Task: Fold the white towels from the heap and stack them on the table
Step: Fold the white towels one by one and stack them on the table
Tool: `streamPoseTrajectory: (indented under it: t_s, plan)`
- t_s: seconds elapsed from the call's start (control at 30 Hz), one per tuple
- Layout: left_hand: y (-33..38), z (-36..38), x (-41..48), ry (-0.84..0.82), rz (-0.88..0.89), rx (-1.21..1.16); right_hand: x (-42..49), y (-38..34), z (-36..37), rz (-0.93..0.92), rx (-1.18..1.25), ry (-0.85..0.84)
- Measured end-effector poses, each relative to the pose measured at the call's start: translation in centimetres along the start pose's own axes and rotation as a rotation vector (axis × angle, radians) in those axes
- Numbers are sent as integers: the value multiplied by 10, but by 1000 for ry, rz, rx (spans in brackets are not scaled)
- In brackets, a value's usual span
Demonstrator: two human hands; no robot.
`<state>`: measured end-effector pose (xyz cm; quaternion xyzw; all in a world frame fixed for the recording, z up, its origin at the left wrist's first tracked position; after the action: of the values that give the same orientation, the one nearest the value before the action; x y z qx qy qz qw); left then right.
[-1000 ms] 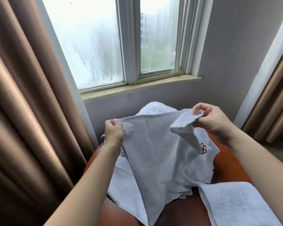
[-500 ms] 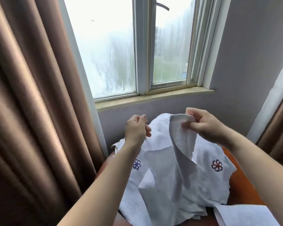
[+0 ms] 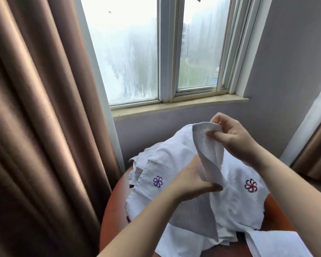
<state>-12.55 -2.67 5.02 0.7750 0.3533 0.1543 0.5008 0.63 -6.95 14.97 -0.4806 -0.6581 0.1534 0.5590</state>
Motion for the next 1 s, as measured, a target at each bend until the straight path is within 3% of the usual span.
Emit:
streamPoseTrajectory:
  t_s: [0.1,0.17,0.33,0.43,0.63,0.73,0.83,1.0]
  plan:
    - [4,14,2,298,-53,283,-2,5,0,-1,-11,-4]
    - [-3,14,4,368,-93,339,-3,7,-4,-7,-39,-5]
    - [-28,12,-5,173,-215,414,-3,4,-16,-21,-20,81]
    - [-17,27,-9,245,-238,402,-3,1,-13,-72,-19,68]
    - [19,47,-2,383,-112,111,-5,-3,-11,-77,-18,41]
    - [21,44,-1,325,-70,118,-10,-2,-15,-48,9,51]
    - [15,33,-4,233,-20,229,-15,0,-22,-28,26,69]
    - [5,6,-3,246,22,602,-25,12,-25,14,-9,49]
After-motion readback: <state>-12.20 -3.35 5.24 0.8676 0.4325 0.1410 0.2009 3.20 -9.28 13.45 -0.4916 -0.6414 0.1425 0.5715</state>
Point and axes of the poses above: each hand's wrist, its own x-axis towards the middle knuckle, its own z-axis out of the palm, y = z × x, the point moved 1 cm from there along x, towards the middle knuckle, and after that the axes turned 14 degrees about -z, right-handed, at the moved point
